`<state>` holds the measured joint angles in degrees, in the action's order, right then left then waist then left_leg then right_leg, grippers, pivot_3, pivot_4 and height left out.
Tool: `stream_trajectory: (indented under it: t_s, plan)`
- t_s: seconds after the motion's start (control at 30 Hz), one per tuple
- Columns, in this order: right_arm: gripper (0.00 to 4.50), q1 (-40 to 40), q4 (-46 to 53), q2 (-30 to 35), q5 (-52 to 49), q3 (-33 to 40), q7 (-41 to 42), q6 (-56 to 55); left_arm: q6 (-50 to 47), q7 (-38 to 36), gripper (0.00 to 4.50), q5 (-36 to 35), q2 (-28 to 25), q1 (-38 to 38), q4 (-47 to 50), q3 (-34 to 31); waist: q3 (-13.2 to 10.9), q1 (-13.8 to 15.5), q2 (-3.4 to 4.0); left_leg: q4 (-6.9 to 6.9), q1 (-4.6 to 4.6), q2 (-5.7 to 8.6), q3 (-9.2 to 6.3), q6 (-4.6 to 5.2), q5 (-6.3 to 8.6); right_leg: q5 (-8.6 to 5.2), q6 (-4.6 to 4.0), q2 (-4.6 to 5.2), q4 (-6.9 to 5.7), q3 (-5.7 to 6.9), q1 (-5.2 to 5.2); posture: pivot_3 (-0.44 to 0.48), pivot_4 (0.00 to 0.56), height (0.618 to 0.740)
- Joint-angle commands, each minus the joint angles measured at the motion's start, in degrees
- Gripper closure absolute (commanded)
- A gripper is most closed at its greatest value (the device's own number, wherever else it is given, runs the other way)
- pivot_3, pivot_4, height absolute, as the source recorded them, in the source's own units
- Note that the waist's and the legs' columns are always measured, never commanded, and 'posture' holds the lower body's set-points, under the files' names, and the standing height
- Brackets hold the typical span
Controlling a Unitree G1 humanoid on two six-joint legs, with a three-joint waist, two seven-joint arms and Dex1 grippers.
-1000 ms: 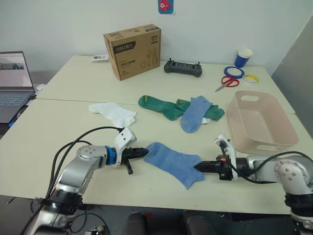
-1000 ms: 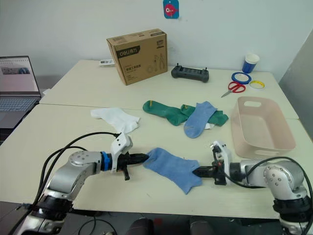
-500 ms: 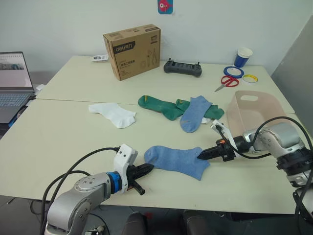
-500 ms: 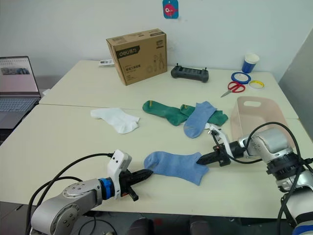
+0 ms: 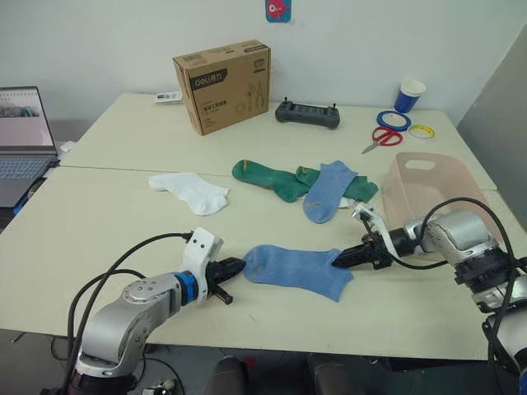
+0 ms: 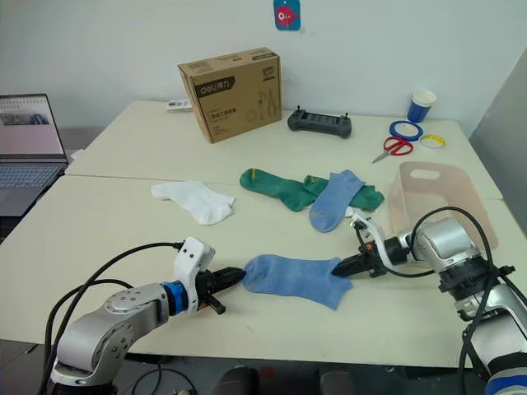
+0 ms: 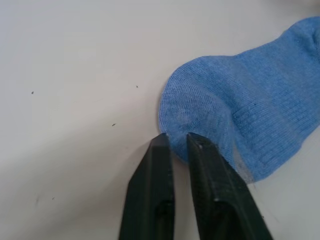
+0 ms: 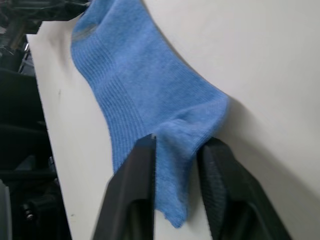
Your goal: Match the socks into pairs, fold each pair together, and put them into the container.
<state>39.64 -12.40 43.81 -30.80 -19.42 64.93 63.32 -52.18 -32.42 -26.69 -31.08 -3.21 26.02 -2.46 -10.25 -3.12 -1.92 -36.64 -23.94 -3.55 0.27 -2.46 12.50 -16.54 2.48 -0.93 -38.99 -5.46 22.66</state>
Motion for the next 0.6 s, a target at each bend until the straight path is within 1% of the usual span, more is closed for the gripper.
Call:
stream_trajectory:
  t_s: [0.03,0.17,0.2,0.23,0.3,0.33,0.37,0.47,0.5,0.57,0.6]
  plan:
    - [1.8,-2.02,4.99,2.82,-0.49,6.72,-1.4,-1.51,3.19,-2.53,2.68,0.11,-2.99,-0.4,-1.2,-2.49,0.0,-0.06,0.0,-0.01,0.0,0.0,0.01,0.0,0.0,0.0,0.0,0.0,0.0,-0.02,0.0,0.0,0.15,0.74]
    - [0.41,-5.48,10.41,5.02,-0.11,10.74,-2.18,-3.9,8.18,-6.39,1.4,0.79,-7.2,-0.11,-3.65,-4.29,0.0,-0.13,0.0,0.0,0.01,-0.03,0.01,0.0,0.0,0.0,0.0,-0.01,0.0,-0.01,0.02,0.0,0.15,0.74]
    - [0.37,-6.55,12.14,6.17,0.73,10.78,-1.01,-6.59,10.91,-7.95,1.03,1.61,-8.52,0.14,-4.08,-4.17,-0.01,-0.17,0.01,0.0,0.01,-0.03,0.0,0.0,0.0,0.0,0.0,-0.02,0.0,0.0,0.04,0.0,0.15,0.74]
    - [0.37,-8.12,14.19,7.47,2.0,10.76,0.53,-10.88,13.83,-9.64,0.76,2.56,-9.91,0.55,-4.45,-3.86,-0.02,-0.13,0.02,0.02,0.01,-0.03,0.03,0.0,0.0,0.0,0.0,-0.02,0.0,-0.04,0.06,0.0,0.15,0.74]
    - [0.37,-13.22,20.3,8.86,5.01,12.35,3.24,-24.81,23.12,-15.0,0.13,6.08,-13.81,1.89,-5.69,-2.49,-0.02,-0.1,0.02,0.06,0.0,-0.03,0.09,-0.01,0.0,-0.02,-0.02,0.0,0.02,-0.06,0.09,0.0,0.15,0.74]
    - [0.37,-15.12,22.56,9.07,6.34,12.49,3.75,-29.71,28.12,-17.16,0.04,7.51,-14.72,2.1,-6.63,-1.91,-0.02,-0.06,0.02,0.1,-0.02,-0.02,0.12,-0.01,0.0,-0.04,-0.04,0.01,0.03,-0.06,0.15,0.0,0.15,0.74]
    - [0.37,-17.19,24.34,8.97,8.1,12.45,4.84,-36.38,32.97,-18.62,0.04,9.12,-15.3,2.07,-7.71,-1.17,-0.02,-0.01,0.02,0.25,-0.01,-0.03,0.17,-0.01,0.0,-0.05,-0.06,0.02,0.09,-0.07,0.18,0.0,0.15,0.74]
    - [0.37,-22.09,26.16,8.05,13.84,10.71,6.76,-53.13,49.31,-22.7,0.04,15.52,-16.37,0.76,-11.99,2.43,-0.02,0.19,0.03,0.43,-0.01,-0.03,0.26,-0.02,0.0,-0.06,-0.07,0.05,0.08,-0.09,0.3,0.0,0.15,0.74]
    - [0.37,-23.2,25.42,7.38,16.62,10.01,6.61,-60.32,55.08,-23.28,0.04,17.87,-16.25,-0.27,-14.04,3.55,-0.02,0.24,0.03,0.45,-0.01,-0.04,0.27,-0.02,-0.01,-0.06,-0.08,0.05,0.08,-0.09,0.3,0.0,0.15,0.74]
    - [0.37,-24.65,22.64,5.91,21.17,8.89,5.78,-71.57,62.29,-23.27,0.04,20.84,-15.02,-3.07,-17.82,5.49,-0.02,0.37,0.03,0.48,0.0,-0.04,0.3,-0.03,-0.01,-0.06,-0.08,0.06,0.08,-0.11,0.33,0.0,0.15,0.74]
    - [0.37,-25.1,19.58,5.64,24.43,7.89,5.03,-78.56,65.22,-23.38,0.04,22.48,-14.27,-4.94,-19.75,7.19,-0.02,0.44,0.03,0.48,0.0,-0.05,0.32,-0.03,-0.01,-0.06,-0.09,0.04,0.08,-0.11,0.33,0.0,0.15,0.74]
